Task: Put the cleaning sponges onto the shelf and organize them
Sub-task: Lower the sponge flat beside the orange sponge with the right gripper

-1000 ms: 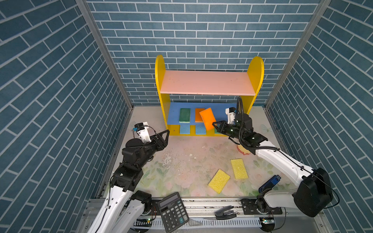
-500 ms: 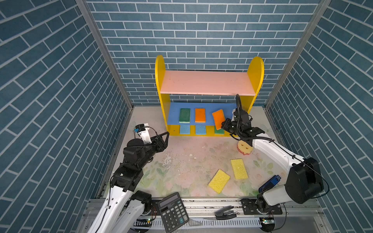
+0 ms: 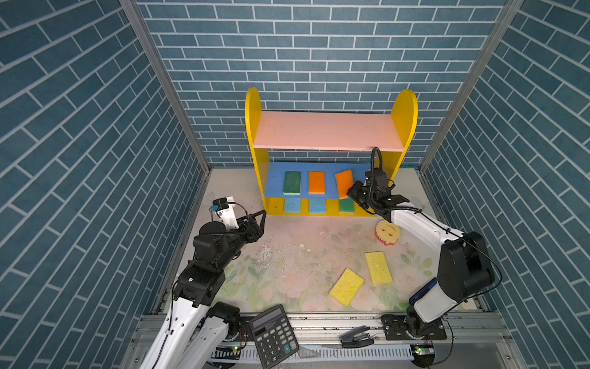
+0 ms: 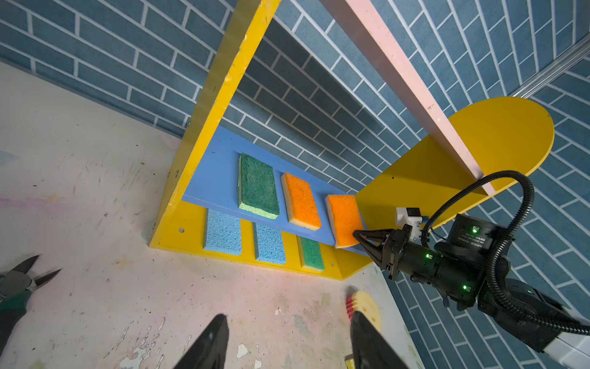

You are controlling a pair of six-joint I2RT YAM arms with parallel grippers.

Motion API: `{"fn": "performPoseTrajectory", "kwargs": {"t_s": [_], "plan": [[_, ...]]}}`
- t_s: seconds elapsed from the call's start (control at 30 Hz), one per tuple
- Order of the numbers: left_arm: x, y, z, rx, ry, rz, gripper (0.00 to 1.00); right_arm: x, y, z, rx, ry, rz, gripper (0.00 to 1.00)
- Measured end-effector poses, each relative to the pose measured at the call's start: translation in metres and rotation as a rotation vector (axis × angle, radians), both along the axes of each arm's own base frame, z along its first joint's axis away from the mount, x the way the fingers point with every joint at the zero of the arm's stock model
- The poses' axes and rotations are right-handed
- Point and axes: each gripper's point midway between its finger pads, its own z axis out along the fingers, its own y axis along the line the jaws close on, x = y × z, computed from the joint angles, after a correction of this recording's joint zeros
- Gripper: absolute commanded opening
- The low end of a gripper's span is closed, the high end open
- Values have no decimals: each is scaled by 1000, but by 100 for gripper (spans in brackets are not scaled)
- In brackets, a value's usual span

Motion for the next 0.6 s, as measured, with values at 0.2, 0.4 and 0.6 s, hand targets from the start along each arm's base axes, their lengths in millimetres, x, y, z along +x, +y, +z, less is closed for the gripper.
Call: {"fn": "performPoseTrajectory", "kwargs": {"t_s": [0.2, 0.4, 0.6], "plan": [[0, 0, -2, 8, 6, 1, 63, 5, 2, -1, 6, 7, -9, 0], [3, -1, -7, 16, 22, -1, 63, 6, 0, -2, 10, 12, -27, 0], [3, -1, -7, 16, 22, -4, 63, 9, -1, -5, 20, 20, -49, 3]]}}
